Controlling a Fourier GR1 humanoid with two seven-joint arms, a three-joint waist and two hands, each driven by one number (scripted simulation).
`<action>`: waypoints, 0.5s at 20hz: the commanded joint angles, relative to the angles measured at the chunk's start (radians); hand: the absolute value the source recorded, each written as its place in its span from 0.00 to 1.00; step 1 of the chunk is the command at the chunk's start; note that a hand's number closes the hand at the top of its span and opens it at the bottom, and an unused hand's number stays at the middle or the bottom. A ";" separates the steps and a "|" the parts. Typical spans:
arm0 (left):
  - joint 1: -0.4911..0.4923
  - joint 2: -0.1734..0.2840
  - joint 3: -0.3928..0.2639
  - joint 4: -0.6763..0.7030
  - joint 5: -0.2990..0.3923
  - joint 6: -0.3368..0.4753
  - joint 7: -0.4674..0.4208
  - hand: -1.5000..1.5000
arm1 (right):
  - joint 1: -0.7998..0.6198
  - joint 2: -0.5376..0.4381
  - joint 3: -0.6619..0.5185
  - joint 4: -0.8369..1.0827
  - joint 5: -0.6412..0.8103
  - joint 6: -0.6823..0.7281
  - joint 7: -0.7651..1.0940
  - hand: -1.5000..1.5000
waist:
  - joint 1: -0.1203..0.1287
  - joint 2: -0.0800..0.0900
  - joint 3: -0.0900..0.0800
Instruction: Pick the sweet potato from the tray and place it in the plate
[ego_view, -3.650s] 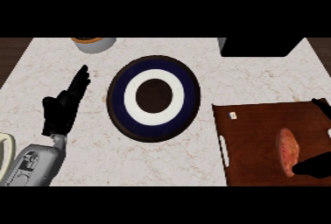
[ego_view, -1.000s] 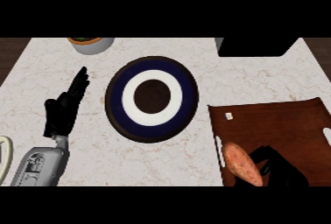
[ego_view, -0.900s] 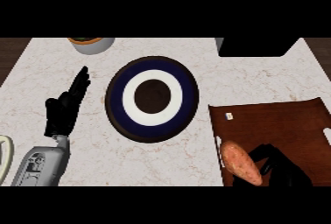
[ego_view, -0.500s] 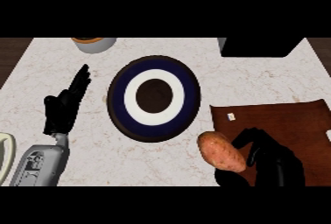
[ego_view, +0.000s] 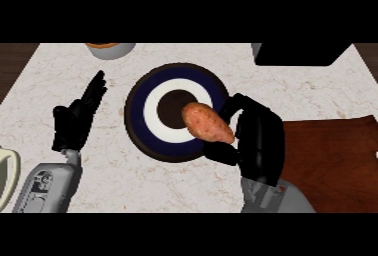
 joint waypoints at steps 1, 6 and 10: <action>0.025 -0.029 -0.023 -0.013 -0.017 0.014 -0.026 0.50 | -0.222 0.002 0.008 0.260 -0.102 -0.133 0.068 1.00 | 0.020 0.004 0.000; -0.001 -0.026 -0.015 0.018 -0.023 0.006 -0.021 0.50 | -0.371 0.002 -0.004 0.518 -0.164 -0.102 0.045 1.00 | 0.011 0.003 0.000; -0.047 0.007 0.019 0.064 0.002 -0.033 -0.034 0.50 | -0.429 0.002 0.025 0.761 -0.250 -0.195 0.000 1.00 | 0.023 0.010 0.000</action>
